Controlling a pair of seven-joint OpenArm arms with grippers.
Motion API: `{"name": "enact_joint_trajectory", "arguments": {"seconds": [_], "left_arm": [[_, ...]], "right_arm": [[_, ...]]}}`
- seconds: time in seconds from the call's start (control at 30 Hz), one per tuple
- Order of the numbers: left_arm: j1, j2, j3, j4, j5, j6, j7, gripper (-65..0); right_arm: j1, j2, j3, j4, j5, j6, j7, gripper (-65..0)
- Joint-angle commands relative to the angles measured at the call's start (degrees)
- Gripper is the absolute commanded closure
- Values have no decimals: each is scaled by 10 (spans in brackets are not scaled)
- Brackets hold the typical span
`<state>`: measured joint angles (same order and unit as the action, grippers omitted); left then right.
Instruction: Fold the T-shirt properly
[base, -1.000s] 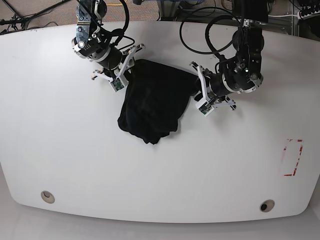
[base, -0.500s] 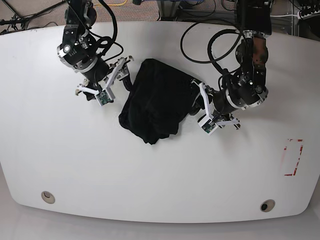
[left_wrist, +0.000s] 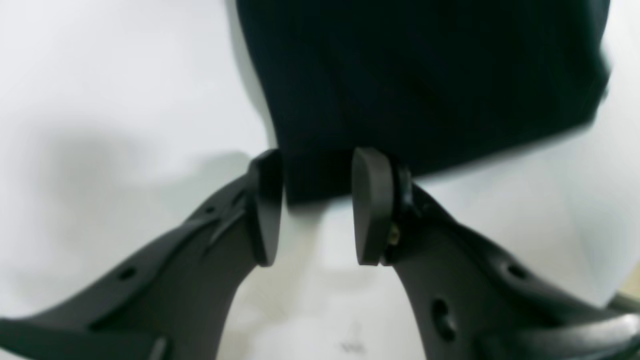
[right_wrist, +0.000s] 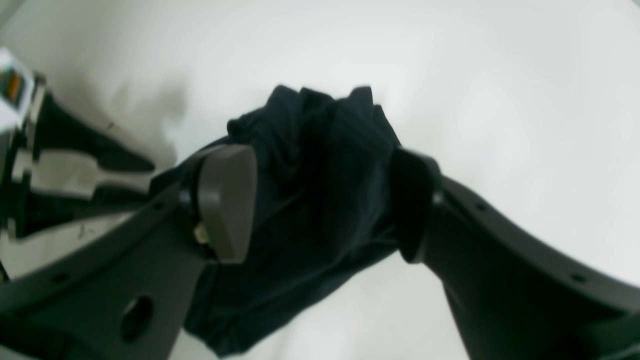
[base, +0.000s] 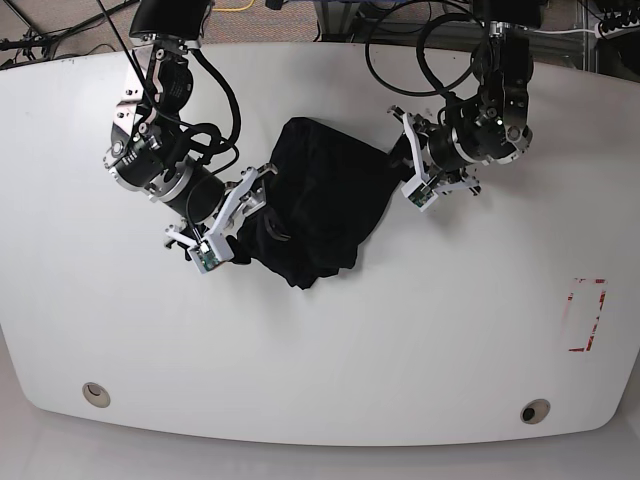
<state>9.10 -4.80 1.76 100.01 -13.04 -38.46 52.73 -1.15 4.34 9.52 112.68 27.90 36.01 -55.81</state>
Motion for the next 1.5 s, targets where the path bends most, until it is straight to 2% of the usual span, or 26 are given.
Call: {"name": "enact_joint_trajectory", "arguments": {"seconds": [0.0, 0.2, 0.43, 0.67, 0.77, 0.87, 1.03, 1.1, 1.27, 1.47], "left_arm": [[11, 20, 2, 14, -10, -1, -26, -217], [48, 45, 7, 46, -9, -1, -79, -217], [48, 64, 25, 55, -9, -1, -79, -217], [48, 60, 24, 75, -9, -1, -79, -217], [47, 60, 26, 77, -9, -1, -79, -217], [45, 62, 28, 70, -9, -1, -79, -217], [22, 77, 55, 37, -8, 2, -81, -217], [15, 82, 65, 18, -3, 13, -81, -217], [2, 100, 99, -38, 30, 45, -100, -217], [-7, 103, 119, -101, 66, 46, -138, -217]], "right_arm": [[21, -6, -23, -17, 12, 2, 12, -400], [38, -10, -70, -62, -4, 2, 14, -400], [53, -10, -104, -97, -36, 2, 39, -400], [72, -6, -104, -125, -64, 2, 43, -400], [73, 6, -104, -137, -70, 2, 44, -398], [80, 14, -104, -148, -67, 3, 53, -355], [87, 24, -105, -170, -68, 3, 71, -206], [93, 27, -105, -174, -65, 3, 72, -184], [98, 34, -105, -175, -64, 17, 72, -174], [98, 34, -105, -173, -68, 27, 72, -178]]}}
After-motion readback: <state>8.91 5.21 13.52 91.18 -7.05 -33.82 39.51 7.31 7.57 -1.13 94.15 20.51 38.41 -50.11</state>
